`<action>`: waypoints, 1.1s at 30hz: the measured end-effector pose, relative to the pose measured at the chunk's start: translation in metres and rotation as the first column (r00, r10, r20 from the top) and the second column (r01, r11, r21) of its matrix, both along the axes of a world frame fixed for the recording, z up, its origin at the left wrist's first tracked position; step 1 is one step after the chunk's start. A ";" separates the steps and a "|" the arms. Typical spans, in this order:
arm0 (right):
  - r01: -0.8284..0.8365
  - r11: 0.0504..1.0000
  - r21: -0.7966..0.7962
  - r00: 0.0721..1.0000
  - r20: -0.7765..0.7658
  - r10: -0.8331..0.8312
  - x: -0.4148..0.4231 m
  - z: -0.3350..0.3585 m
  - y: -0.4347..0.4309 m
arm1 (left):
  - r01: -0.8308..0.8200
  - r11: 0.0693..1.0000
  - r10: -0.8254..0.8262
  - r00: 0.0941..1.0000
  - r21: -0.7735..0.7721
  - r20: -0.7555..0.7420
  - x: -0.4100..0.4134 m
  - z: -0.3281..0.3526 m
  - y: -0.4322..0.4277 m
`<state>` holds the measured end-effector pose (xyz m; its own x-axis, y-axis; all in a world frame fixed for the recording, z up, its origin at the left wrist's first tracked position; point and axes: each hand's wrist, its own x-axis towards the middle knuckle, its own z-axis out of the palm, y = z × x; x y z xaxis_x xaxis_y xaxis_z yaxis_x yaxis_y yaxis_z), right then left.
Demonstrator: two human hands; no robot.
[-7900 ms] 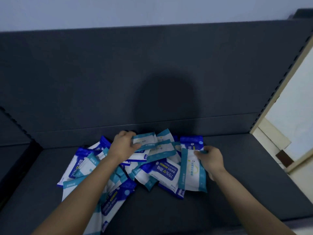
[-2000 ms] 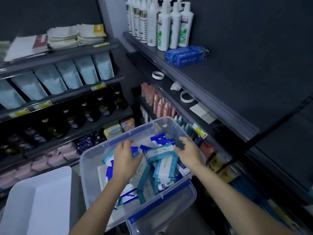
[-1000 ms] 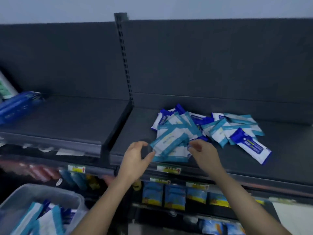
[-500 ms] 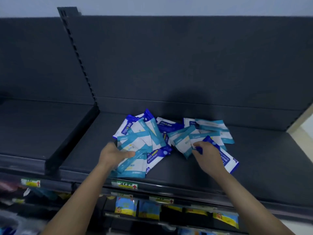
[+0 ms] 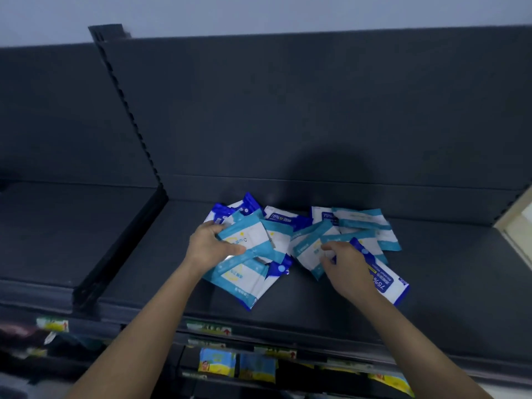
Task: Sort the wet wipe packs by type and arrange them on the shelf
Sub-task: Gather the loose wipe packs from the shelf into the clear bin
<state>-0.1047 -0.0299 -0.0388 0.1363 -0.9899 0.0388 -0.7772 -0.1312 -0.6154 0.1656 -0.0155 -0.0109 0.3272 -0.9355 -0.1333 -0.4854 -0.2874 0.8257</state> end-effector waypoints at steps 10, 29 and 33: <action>0.238 0.948 0.210 0.949 -0.257 -0.181 -0.057 -0.014 -0.019 | 0.122 0.979 -0.104 0.988 0.162 -0.115 -0.004 -0.006 -0.026; -0.189 0.967 0.172 0.942 -0.247 0.228 -0.032 0.002 -0.054 | -0.187 0.982 0.188 0.947 0.029 -0.261 0.013 -0.017 -0.022; -0.126 0.911 0.392 0.845 -0.438 0.306 -0.041 0.001 -0.057 | -0.208 0.978 0.207 0.930 0.031 -0.302 0.016 -0.022 -0.018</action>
<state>-0.1453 -0.0864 -0.0380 0.2606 -0.8712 -0.4161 -0.9598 -0.1874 -0.2088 0.1817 -0.0337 -0.0326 0.4585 -0.8515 -0.2546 -0.1426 -0.3532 0.9246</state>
